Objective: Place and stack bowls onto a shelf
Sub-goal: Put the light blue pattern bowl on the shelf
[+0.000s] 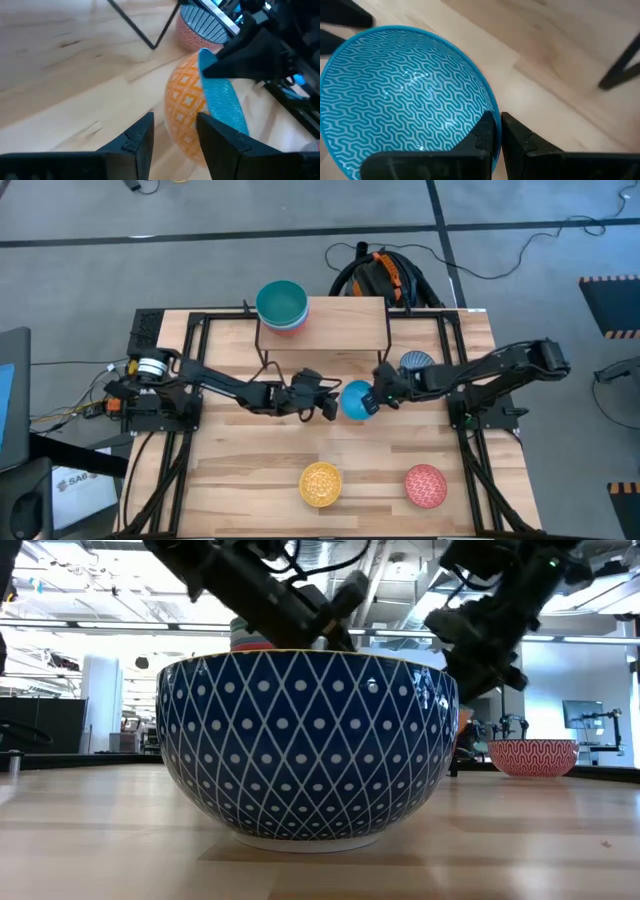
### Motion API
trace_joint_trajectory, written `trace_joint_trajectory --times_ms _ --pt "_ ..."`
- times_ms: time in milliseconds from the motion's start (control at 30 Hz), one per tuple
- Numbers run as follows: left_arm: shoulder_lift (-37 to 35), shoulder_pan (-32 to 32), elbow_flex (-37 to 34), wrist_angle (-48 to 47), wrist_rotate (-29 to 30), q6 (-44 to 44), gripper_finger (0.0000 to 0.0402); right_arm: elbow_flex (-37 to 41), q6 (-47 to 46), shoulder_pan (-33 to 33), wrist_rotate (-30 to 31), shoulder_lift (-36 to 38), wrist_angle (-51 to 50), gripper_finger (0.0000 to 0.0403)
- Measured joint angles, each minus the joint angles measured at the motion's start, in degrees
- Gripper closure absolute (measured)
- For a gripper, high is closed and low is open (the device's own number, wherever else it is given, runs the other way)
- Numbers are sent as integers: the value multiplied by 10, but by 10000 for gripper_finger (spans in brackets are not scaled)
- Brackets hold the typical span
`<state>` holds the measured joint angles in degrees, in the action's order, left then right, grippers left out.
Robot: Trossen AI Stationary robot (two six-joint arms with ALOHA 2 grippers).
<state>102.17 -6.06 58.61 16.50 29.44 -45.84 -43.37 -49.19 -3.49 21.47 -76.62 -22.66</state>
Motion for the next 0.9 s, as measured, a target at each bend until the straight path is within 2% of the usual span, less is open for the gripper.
trace_joint_trajectory --times_ms 300,633,733,900 --pt "23 0 64 -75 8 27 266 -111 13 -11 60 -68 -176 362" --pt "20 3 89 -89 5 54 266 -158 17 -11 57 -89 -215 362" --pt "20 10 88 -125 8 42 266 -179 29 -16 57 -89 -221 360" --pt "20 17 90 -128 -7 49 269 -223 46 -24 58 -90 -263 358"
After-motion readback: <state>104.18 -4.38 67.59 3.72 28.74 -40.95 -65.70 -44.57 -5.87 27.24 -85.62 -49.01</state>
